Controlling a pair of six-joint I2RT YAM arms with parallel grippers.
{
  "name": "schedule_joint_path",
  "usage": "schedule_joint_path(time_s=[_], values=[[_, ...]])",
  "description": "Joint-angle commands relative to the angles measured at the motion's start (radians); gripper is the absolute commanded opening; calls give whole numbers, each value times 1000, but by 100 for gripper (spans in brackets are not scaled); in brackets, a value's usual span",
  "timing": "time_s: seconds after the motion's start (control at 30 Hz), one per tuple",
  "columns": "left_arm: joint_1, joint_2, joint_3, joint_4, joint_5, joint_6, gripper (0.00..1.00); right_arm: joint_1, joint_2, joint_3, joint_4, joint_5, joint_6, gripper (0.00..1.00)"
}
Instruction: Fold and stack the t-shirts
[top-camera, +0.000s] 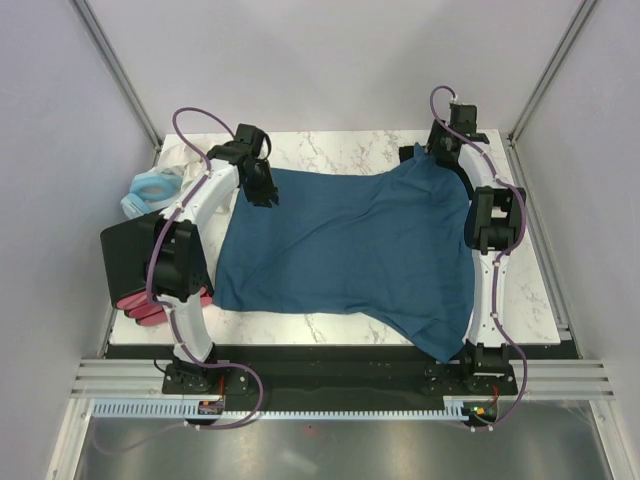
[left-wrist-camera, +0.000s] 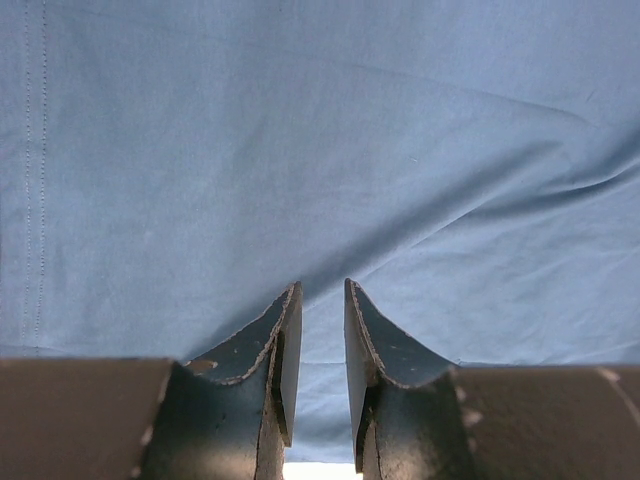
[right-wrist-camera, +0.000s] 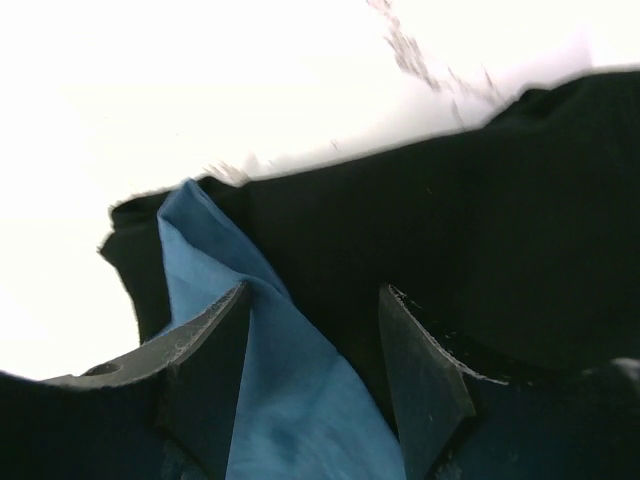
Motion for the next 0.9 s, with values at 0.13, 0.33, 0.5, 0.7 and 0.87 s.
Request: schedule_joint_path(time_s=[0.13, 0.33, 0.5, 0.7, 0.87], values=[[5, 37, 50, 6, 35, 22, 31, 1, -57, -40, 156, -100, 44, 62], [5, 54, 53, 4, 43, 22, 30, -1, -38, -26, 167, -125, 56, 62], [5, 60, 60, 4, 47, 22, 30, -2, -38, 5, 181, -148, 70, 61], [5, 60, 54, 4, 40, 25, 30, -2, -62, -23, 241, -164, 73, 62], [5, 64, 65, 4, 38, 25, 30, -5, -4, 55, 207, -200, 99, 62]])
